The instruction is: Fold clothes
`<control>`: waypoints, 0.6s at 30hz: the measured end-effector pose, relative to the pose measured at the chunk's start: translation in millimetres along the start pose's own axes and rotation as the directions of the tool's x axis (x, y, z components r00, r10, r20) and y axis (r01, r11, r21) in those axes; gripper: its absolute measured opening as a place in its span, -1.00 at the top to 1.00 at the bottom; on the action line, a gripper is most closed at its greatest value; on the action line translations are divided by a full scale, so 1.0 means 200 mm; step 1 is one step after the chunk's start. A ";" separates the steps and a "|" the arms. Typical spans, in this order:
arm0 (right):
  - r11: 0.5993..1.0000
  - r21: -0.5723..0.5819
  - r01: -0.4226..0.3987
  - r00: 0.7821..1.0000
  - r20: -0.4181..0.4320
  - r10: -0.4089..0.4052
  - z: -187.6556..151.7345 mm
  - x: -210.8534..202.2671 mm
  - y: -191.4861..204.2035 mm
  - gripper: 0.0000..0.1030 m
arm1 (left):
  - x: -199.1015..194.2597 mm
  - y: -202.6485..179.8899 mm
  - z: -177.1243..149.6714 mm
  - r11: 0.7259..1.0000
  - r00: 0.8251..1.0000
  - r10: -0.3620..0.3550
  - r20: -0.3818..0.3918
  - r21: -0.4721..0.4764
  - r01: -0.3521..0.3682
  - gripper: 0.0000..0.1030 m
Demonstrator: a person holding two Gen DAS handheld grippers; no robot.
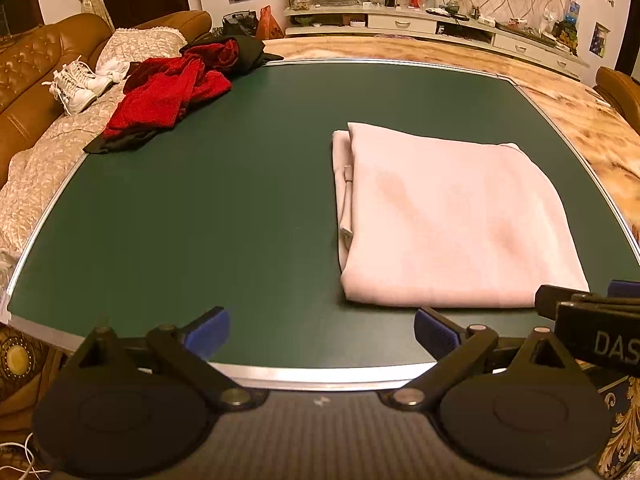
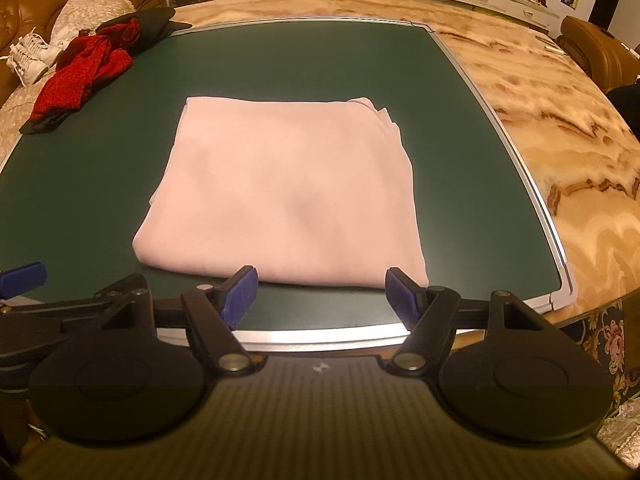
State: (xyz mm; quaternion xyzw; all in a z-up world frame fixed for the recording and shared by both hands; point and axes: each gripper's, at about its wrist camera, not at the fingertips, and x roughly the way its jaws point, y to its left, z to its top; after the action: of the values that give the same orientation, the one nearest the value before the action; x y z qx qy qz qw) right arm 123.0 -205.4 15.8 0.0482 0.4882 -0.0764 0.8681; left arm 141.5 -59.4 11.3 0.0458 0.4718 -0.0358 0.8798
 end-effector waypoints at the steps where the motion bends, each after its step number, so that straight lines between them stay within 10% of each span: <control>1: 1.000 0.000 0.000 1.000 0.001 0.000 -0.01 0.00 0.00 -0.53 | 0.00 0.00 -0.01 1.000 1.000 -0.003 -0.002 -0.003 0.003 -0.96; 18: 0.999 0.044 -0.023 1.000 0.020 0.023 -0.18 -0.02 0.02 -0.53 | -0.04 0.06 -0.13 1.000 0.999 -0.014 0.037 0.016 0.013 -0.96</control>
State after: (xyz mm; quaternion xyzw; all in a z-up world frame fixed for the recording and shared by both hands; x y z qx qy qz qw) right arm 91.0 -195.9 0.5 0.0721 0.4772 -0.0776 0.8724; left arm 116.8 -45.2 4.3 0.0490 0.4555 -0.0464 0.8877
